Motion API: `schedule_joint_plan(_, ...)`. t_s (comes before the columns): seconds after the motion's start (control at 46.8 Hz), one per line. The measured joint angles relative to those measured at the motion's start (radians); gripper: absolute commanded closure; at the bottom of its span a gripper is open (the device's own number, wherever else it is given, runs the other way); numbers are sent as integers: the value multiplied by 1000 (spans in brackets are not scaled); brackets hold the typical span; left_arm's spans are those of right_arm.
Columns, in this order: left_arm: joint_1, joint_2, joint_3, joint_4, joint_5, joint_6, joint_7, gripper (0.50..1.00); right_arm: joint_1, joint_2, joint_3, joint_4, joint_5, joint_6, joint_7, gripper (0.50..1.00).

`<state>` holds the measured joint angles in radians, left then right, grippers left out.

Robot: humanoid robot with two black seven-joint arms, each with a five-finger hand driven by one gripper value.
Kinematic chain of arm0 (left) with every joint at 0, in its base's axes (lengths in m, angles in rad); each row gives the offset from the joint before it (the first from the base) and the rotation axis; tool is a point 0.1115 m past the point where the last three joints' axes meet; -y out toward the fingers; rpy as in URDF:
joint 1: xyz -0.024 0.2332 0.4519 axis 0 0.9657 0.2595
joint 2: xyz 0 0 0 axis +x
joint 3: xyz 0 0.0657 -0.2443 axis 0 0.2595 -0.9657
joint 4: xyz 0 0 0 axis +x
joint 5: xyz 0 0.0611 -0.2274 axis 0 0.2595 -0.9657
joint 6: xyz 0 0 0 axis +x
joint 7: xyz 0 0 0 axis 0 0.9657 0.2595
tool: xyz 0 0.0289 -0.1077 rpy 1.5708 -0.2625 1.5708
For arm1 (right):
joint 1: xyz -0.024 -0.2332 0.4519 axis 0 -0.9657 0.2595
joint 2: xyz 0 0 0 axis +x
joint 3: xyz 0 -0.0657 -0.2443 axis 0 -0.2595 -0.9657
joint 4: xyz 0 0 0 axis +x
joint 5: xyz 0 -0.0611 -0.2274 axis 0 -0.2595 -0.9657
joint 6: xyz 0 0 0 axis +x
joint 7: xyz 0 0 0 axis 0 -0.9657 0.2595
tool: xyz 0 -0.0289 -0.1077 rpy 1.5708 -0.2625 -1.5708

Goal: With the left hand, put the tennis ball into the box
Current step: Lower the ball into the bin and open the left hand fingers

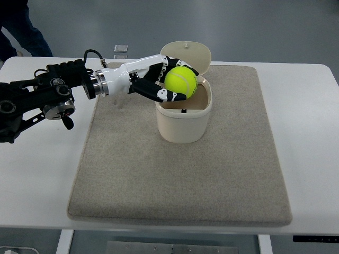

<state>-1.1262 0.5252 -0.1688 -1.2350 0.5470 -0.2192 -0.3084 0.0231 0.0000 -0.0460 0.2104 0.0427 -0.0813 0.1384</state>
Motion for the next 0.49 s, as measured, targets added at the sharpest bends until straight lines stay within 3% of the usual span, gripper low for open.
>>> schedule_joint_plan(0.064,0,-4,0,3,0,1,0,956,0,0,0,0,0,0,0,562)
schedule_joint_plan(0.385,0,-4,0,24,-1,13,1,943,0,0,0,0,0,0,0,562)
schedule_joint_plan(0.449,0,-2,-1,24,-1,15,2,902,0,0,0,0,0,0,0,562)
schedule_joint_plan(0.492,0,-2,-2,24,-1,16,2,823,0,0,0,0,0,0,0,562)
